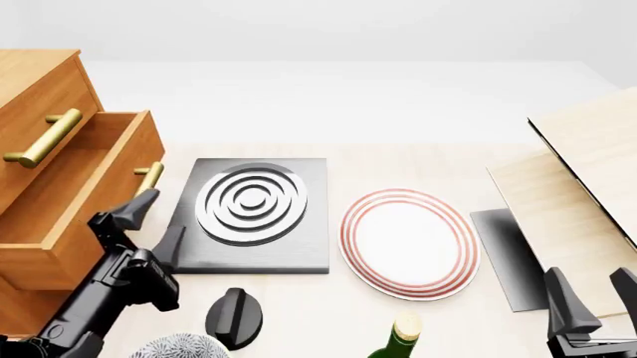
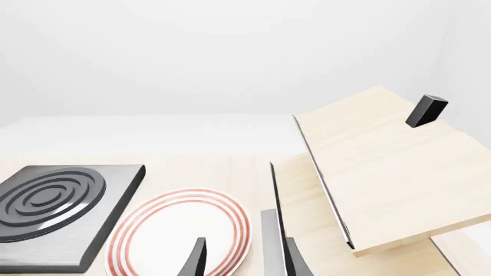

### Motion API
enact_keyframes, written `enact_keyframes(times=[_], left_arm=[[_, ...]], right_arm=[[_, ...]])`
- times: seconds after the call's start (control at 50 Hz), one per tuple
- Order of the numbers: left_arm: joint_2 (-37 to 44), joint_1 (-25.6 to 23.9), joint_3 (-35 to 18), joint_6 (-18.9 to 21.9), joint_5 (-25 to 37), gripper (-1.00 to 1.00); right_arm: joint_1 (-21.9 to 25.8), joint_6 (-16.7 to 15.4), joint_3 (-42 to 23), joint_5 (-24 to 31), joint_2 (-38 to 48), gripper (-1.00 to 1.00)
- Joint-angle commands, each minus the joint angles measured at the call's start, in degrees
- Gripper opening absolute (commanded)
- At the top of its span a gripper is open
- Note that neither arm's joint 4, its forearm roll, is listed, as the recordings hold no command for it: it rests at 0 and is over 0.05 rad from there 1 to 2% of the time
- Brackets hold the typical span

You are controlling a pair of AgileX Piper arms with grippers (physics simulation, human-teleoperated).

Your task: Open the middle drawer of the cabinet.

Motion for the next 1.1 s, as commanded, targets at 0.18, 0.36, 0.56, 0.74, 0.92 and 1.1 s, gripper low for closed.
enact_keyframes(times=[0.18,0.36,0.56,0.74,0.92,1.1], left_arm=[[-13.08,-3.98,1.54,-4.87,6.81,1.0],[-21.24,-3.31,1.54,-6.95,13.74,1.0],[-36.05,-3.05,-2.31,-12.05,30.7,1.0],[-46.78,-1.94,-6.82,-16.46,44.48,1.0],[-53.87,-0.61,-14.35,-22.05,58.15,1.0],[-57.33,0.51,-17.75,-24.62,64.56,1.0]], right_arm=[[0.03,-0.25,-0.01,0.68,-0.89,1.0],[0.03,-0.22,-0.01,0.7,-0.92,1.0],[0.03,-0.23,-0.01,0.7,-0.91,1.0],[0.02,-0.25,-0.01,0.68,-0.89,1.0],[0.03,-0.25,-0.01,0.67,-0.87,1.0],[0.03,-0.24,-0.01,0.7,-0.91,1.0]])
